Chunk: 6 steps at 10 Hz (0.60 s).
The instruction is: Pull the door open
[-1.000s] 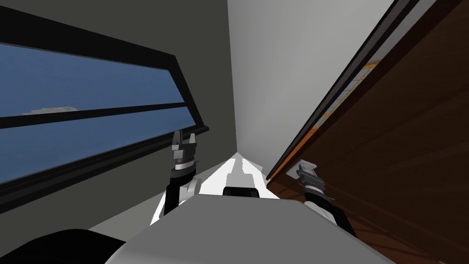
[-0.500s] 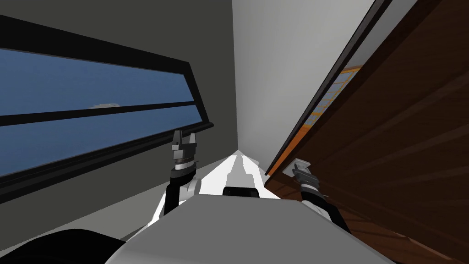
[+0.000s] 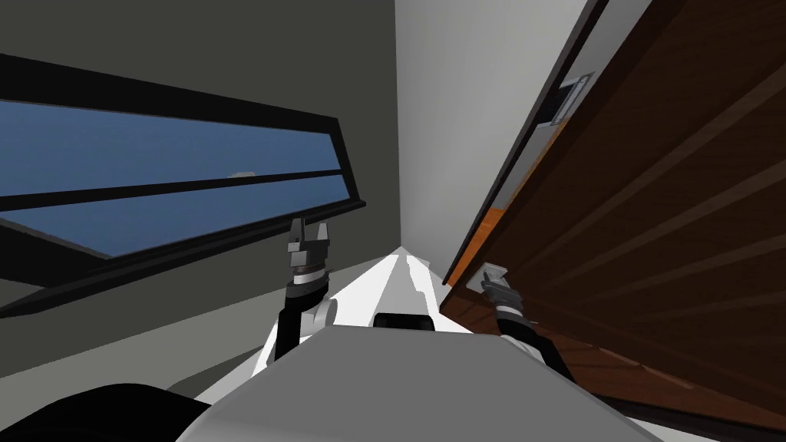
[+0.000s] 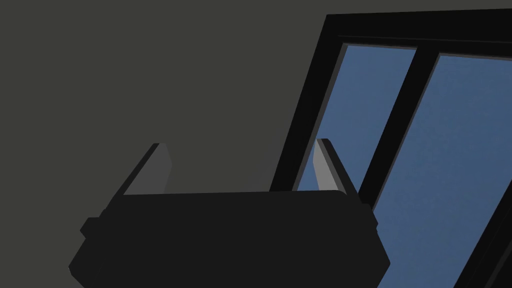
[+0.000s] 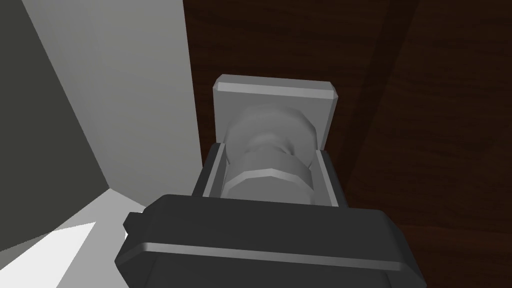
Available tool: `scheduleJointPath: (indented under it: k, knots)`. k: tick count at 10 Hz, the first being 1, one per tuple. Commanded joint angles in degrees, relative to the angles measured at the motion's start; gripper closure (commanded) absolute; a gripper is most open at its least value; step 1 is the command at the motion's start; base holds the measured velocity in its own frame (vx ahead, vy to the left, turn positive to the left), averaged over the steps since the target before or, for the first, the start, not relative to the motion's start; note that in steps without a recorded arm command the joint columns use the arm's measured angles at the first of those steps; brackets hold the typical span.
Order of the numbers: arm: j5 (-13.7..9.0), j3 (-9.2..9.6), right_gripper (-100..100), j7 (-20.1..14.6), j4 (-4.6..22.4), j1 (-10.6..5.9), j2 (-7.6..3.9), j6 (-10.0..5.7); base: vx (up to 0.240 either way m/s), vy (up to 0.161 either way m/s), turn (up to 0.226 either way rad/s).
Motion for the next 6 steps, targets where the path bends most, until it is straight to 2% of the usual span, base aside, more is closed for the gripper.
scheduleJointPath:
  k: [1,2,3,6]
  knots:
    - [0.6,0.99,100,-0.3,-0.6,0.08,-0.32,0.04,-0.218,-0.013,0.054]
    - [0.3,0.56,100,-0.1,-0.3,0.0,-0.22,0.13,-0.092,-0.003,0.026]
    - [0.7,1.45,100,-0.7,-0.3,0.03,-0.8,0.12,-0.162,-0.017,0.096]
    - [1.5,2.78,100,-1.9,-0.5,-0.02,-2.0,-0.27,-0.243,-0.023,0.118]
